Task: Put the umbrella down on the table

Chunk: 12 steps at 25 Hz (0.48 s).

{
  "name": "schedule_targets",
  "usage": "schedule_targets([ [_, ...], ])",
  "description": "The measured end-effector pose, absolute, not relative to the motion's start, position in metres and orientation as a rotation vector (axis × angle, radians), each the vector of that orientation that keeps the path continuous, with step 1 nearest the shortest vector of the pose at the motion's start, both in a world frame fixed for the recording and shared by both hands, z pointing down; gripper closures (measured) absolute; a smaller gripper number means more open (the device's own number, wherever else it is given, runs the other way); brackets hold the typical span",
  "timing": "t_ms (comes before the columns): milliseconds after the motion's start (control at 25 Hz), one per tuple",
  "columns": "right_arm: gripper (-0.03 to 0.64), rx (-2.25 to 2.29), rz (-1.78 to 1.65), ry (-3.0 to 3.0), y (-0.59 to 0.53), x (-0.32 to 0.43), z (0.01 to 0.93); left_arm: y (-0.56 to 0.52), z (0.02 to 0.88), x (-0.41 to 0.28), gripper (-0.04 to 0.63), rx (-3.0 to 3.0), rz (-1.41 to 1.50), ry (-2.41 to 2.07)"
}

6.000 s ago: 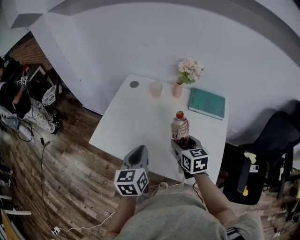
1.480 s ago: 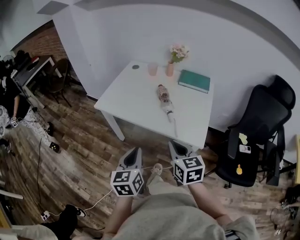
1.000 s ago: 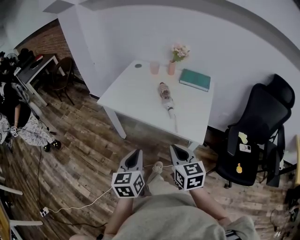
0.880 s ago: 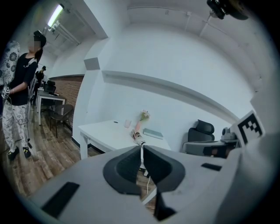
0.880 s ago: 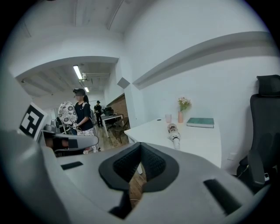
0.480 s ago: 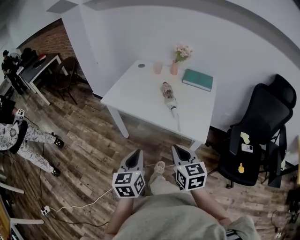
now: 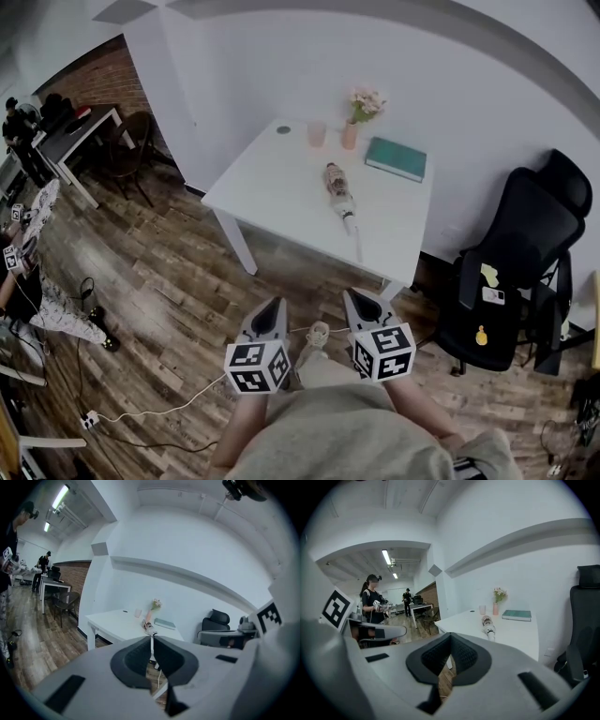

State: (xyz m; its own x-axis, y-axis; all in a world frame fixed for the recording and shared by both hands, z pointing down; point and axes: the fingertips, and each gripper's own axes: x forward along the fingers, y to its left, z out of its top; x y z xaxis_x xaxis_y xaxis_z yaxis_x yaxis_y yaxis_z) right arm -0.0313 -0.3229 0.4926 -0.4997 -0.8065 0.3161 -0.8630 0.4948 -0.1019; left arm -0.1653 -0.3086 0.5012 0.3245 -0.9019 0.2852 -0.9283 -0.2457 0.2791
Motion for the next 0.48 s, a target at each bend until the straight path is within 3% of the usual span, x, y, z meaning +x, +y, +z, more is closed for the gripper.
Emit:
schedule_targets([
  [480,0.617,1.424,0.336,-2.535,-0.334,-0.035,0.484,-0.316,0.504,-0.169,0.577,2.185,0.096,-1.625],
])
